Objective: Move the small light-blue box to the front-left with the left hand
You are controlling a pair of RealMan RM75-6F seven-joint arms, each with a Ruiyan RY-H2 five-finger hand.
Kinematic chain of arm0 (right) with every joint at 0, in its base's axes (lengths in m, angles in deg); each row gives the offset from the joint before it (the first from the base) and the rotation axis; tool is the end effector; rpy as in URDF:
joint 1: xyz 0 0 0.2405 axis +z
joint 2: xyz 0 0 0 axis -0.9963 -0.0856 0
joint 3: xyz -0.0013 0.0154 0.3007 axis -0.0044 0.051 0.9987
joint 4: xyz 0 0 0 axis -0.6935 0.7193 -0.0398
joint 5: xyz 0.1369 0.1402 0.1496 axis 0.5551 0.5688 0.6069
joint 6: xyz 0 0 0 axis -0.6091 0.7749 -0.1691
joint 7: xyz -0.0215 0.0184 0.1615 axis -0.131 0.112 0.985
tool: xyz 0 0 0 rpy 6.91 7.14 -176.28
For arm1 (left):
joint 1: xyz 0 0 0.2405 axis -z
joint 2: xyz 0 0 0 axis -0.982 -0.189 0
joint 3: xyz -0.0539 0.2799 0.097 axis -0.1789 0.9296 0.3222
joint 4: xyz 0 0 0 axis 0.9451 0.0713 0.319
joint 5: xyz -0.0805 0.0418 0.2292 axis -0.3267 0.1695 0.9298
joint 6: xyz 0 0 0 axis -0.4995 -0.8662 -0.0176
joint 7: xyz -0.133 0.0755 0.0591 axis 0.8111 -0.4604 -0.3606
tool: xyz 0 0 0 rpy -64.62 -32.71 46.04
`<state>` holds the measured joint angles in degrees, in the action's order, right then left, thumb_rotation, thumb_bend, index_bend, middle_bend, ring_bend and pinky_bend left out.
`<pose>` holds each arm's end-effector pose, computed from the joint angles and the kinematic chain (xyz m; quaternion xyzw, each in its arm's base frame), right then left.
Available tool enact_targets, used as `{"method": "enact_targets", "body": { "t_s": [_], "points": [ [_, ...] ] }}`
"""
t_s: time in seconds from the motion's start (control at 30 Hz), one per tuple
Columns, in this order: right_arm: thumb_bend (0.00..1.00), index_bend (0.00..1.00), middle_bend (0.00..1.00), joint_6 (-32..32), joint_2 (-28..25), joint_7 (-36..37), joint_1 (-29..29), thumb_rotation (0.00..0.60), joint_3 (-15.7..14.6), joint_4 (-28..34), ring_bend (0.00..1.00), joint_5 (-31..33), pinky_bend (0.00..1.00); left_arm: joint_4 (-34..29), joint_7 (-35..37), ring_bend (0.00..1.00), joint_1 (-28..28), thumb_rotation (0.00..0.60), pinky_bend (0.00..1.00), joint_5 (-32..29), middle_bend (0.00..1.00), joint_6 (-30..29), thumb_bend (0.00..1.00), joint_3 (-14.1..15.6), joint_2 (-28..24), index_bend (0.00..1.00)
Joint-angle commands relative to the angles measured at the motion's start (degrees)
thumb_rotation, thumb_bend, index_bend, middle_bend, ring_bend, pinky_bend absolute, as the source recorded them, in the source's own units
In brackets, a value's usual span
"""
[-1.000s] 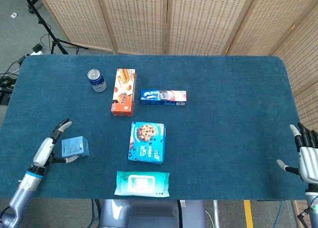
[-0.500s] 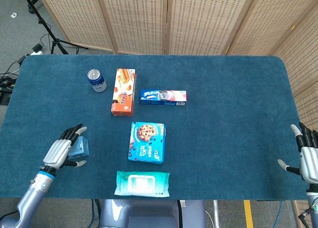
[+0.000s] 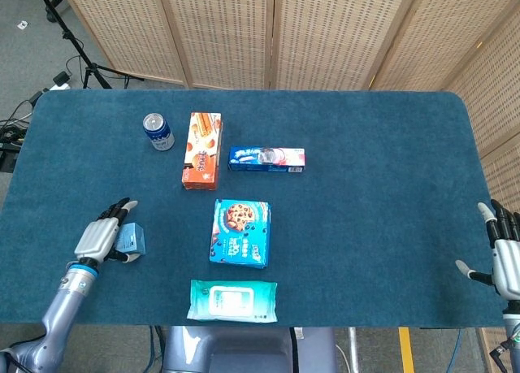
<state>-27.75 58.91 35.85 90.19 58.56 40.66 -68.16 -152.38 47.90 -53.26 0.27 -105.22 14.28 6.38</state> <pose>-0.3885 -0.2281 0.1773 0.5474 -0.4005 0.3678 0.6361 -0.3105 0.3155 -0.0003 -0.6125 -0.5634 -0.3137 0.4572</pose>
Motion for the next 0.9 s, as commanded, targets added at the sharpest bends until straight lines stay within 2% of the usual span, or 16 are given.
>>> {"method": "enact_targets", "body": {
  "t_s": [0.03, 0.13, 0.23, 0.4, 0.7, 0.8, 0.87, 0.9],
  "points": [
    [0.00, 0.00, 0.00, 0.1, 0.0, -0.1, 0.0, 0.600, 0.0, 0.0, 0.00, 0.0, 0.00, 0.4, 0.0, 0.13, 0.9, 0.600, 0.23, -0.7, 0.15, 1.5, 0.00, -0.5, 0.3, 0.10],
    [0.00, 0.00, 0.00, 0.2, 0.1, -0.2, 0.1, 0.600, 0.0, 0.0, 0.00, 0.2, 0.00, 0.7, 0.2, 0.25, 1.3, 0.600, 0.30, -1.1, 0.30, 2.5, 0.00, -0.5, 0.4, 0.17],
    [0.00, 0.00, 0.00, 0.2, 0.1, -0.1, 0.1, 0.600, 0.1, -0.1, 0.00, 0.4, 0.00, 1.0, -0.6, 0.32, 1.4, 0.600, 0.37, -1.5, 0.38, 2.3, 0.00, -0.5, 0.4, 0.22],
    [0.00, 0.00, 0.00, 0.3, 0.0, -0.2, 0.1, 0.600, 0.1, 0.0, 0.00, 0.3, 0.00, 1.6, -0.3, 0.36, 1.0, 0.600, 0.46, -0.1, 0.42, 0.7, 0.00, -0.5, 0.7, 0.27],
    [0.00, 0.00, 0.00, 0.3, -0.1, -0.1, 0.0, 0.600, 0.1, 0.1, 0.00, 0.5, 0.00, 3.4, 4.7, 0.39, -0.2, 0.600, 0.49, 3.8, 0.44, -0.2, 0.00, -0.7, 1.0, 0.32],
    [0.00, 0.00, 0.00, 0.3, -0.1, -0.1, 0.1, 0.600, 0.1, 0.1, 0.00, 0.5, 0.00, 5.4, 12.2, 0.39, -1.2, 0.600, 0.49, 10.3, 0.44, -2.6, 0.00, -1.1, 2.0, 0.33],
    [0.00, 0.00, 0.00, 0.3, -0.1, -0.1, 0.1, 0.600, 0.1, 0.1, 0.00, 0.5, 0.00, 8.0, 20.1, 0.39, -2.0, 0.600, 0.49, 17.3, 0.44, -6.5, 0.00, -1.1, 3.4, 0.33],
    [0.00, 0.00, 0.00, 0.3, -0.1, -0.1, 0.1, 0.600, 0.1, 0.1, 0.00, 0.5, 0.00, 11.0, 26.6, 0.39, -2.7, 0.600, 0.49, 22.6, 0.44, -10.3, 0.00, -0.9, 5.0, 0.33]
  ]
}}
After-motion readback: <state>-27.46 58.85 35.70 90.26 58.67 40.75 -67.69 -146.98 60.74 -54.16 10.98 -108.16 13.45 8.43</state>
